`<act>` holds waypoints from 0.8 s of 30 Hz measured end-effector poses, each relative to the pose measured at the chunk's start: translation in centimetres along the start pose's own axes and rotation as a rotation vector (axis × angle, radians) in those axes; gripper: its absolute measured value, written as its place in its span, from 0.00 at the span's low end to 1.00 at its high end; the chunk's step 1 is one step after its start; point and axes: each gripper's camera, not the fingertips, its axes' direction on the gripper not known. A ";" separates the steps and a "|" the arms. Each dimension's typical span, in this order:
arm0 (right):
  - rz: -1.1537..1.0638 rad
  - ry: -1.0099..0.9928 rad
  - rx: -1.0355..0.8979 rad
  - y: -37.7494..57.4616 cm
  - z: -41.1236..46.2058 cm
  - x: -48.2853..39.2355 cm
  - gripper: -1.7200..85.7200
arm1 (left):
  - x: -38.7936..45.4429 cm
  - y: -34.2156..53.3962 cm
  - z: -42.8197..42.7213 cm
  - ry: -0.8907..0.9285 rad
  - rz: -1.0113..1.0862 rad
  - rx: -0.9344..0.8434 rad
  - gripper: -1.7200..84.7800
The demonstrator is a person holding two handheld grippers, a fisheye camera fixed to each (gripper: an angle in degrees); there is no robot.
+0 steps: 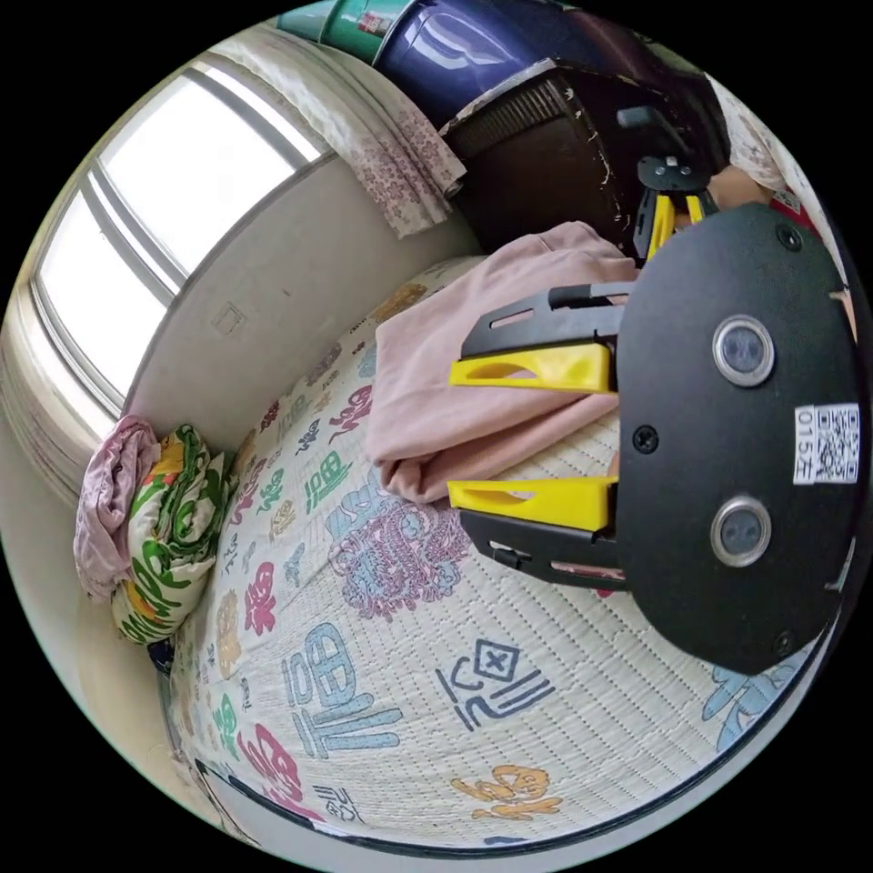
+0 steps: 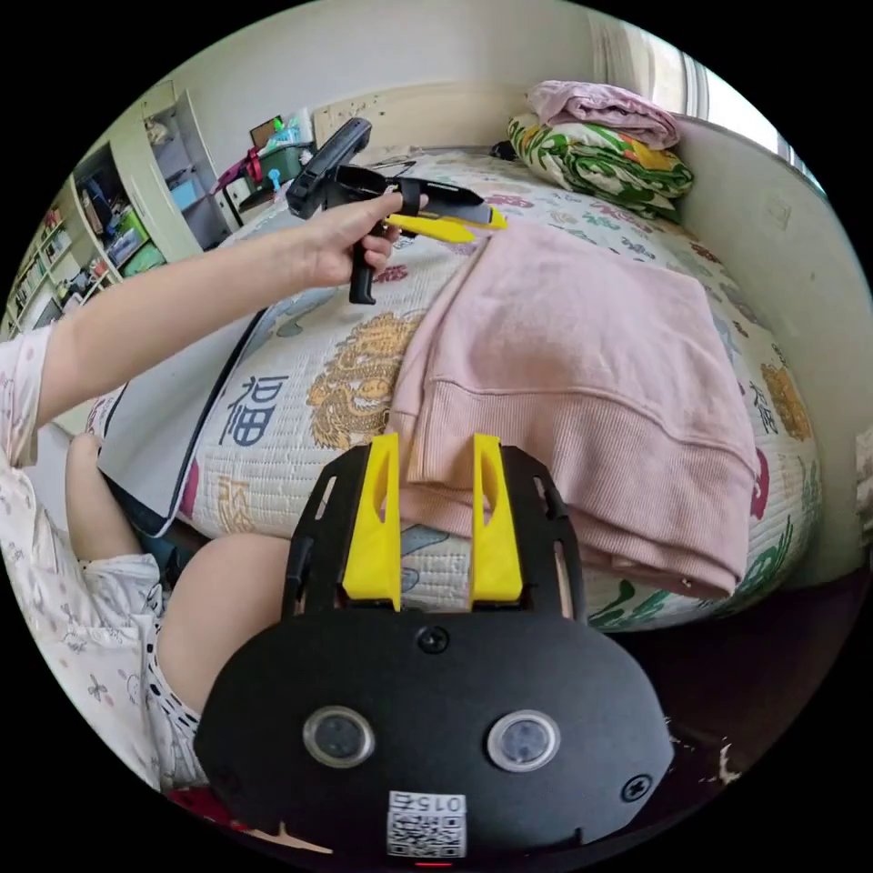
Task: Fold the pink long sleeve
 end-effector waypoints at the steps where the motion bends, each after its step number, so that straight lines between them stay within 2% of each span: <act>1: 0.017 0.013 0.046 1.1 0.5 0.4 0.14 | 0.0 -0.6 1.0 0.010 -0.020 0.007 0.17; 4: 0.047 -0.010 0.068 1.7 1.2 2.2 0.09 | -0.3 -1.8 3.7 0.023 -0.074 -0.046 0.12; 7: 0.069 -0.111 0.057 1.7 1.0 3.9 0.06 | 1.1 -3.0 3.8 -0.039 -0.003 -0.085 0.05; 10: 0.026 -0.261 0.131 2.6 -1.1 4.5 0.05 | 2.5 -3.6 1.7 -0.030 0.075 -0.060 0.03; 13: -0.065 -0.176 0.093 2.8 -0.5 3.1 0.05 | 2.9 -3.0 -0.4 0.011 0.103 -0.037 0.03; 15: -0.090 -0.141 0.024 2.8 2.8 2.8 0.06 | 3.2 -2.3 -0.1 -0.042 0.140 -0.053 0.03; 17: -0.013 -0.164 -0.044 3.3 8.3 4.6 0.06 | 3.2 -0.9 2.3 -0.136 0.168 -0.124 0.03; 19: 0.046 -0.214 0.000 4.1 9.1 6.0 0.07 | 3.3 0.2 3.4 -0.156 0.167 -0.136 0.04; 24: 0.056 -0.064 0.039 7.0 10.5 5.5 0.08 | 4.8 1.8 3.4 -0.177 0.167 -0.135 0.08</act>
